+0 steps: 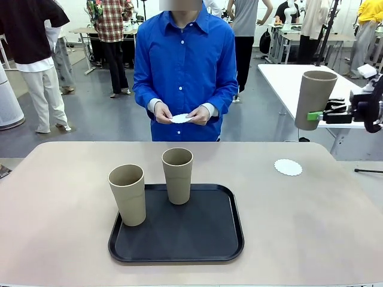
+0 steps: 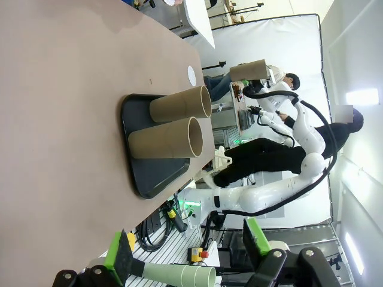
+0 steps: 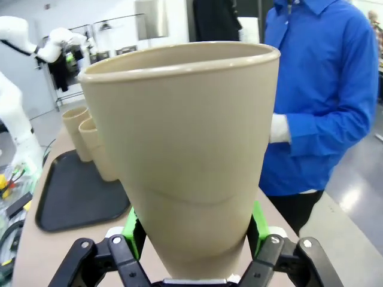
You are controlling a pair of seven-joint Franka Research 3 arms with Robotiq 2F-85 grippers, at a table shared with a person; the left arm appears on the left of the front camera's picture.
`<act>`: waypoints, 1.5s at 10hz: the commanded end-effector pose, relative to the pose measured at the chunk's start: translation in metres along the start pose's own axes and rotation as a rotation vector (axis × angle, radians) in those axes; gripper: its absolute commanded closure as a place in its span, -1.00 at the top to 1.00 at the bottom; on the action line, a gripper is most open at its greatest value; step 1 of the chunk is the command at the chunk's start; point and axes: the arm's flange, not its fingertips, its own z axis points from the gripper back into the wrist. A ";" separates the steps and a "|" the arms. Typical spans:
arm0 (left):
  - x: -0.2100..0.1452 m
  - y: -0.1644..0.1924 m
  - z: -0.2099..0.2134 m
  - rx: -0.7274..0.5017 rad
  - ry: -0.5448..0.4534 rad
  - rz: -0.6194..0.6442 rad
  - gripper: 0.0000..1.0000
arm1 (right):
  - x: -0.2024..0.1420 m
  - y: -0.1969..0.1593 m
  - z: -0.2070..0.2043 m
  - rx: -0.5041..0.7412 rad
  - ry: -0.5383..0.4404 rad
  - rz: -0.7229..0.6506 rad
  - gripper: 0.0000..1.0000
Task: Place coasters on the table and set cups on them.
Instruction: Pick up one Reusable plastic cup and place it on a coaster set by the human.
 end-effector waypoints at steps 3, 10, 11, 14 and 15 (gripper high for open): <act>-0.001 -0.001 0.002 -0.005 -0.002 -0.004 1.00 | -0.029 -0.040 -0.002 0.117 0.009 0.015 0.63; -0.001 -0.001 0.002 -0.005 -0.002 -0.004 1.00 | -0.110 -0.058 -0.015 0.206 0.007 0.000 0.63; -0.001 -0.001 0.002 -0.005 -0.002 -0.004 1.00 | -0.119 -0.062 -0.018 0.215 -0.004 -0.009 0.63; -0.001 -0.001 0.002 -0.005 -0.002 -0.004 1.00 | -0.136 -0.068 -0.037 0.224 0.010 -0.035 0.63; -0.001 -0.001 0.002 -0.005 -0.002 -0.004 1.00 | -0.140 -0.072 -0.041 0.216 0.014 -0.043 0.63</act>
